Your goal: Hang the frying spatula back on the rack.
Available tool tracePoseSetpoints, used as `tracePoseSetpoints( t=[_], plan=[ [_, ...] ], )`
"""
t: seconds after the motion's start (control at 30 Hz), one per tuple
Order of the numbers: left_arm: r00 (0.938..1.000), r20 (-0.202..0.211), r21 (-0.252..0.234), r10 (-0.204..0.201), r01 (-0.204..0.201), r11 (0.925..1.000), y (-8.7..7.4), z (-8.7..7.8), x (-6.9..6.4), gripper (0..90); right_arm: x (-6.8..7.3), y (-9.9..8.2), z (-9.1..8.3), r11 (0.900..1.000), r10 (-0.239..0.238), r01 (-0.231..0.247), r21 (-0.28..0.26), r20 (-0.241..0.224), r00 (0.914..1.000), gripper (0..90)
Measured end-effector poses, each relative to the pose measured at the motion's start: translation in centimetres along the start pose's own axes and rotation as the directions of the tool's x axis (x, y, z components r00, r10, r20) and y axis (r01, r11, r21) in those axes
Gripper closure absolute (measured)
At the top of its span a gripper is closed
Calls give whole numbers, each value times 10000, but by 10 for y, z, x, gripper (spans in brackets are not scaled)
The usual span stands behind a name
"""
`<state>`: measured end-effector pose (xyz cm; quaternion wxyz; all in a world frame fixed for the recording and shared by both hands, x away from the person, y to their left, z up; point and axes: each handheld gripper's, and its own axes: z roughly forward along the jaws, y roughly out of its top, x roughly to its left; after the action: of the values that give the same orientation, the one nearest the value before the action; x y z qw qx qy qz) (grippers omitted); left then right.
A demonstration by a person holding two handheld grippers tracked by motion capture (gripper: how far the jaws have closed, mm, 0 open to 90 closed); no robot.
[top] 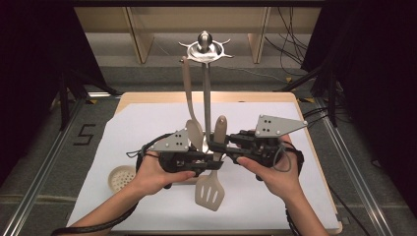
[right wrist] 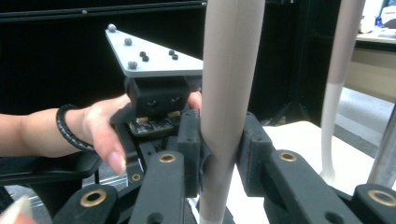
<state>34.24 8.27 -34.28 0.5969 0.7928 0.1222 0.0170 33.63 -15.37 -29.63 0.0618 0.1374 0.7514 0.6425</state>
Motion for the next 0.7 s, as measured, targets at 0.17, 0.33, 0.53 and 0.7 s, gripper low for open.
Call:
tracePoseSetpoints(
  t=[0.17, 0.33, 0.53, 0.7],
  plan=[
    [9989, -464, 71, -51, 54, 10000, 2, -3, 2, 781, 0, -1, -2, 9999, -133, 133, -9, 460, 9989, 673],
    [9963, -857, 174, -8, 23, 9998, 4, -8, 5, 782, 0, -1, -7, 9998, -113, 127, -172, 796, 9968, 598],
    [9925, -1218, 199, 54, -30, 9998, 8, -11, 11, 781, -2, -4, -18, 9981, 483, -433, -429, 1214, 9914, 554],
    [9898, -1425, 280, 88, -49, 9996, 10, -13, 14, 781, -8, -11, -25, 9987, 366, -279, -437, 2126, 9765, 563]
  ],
)
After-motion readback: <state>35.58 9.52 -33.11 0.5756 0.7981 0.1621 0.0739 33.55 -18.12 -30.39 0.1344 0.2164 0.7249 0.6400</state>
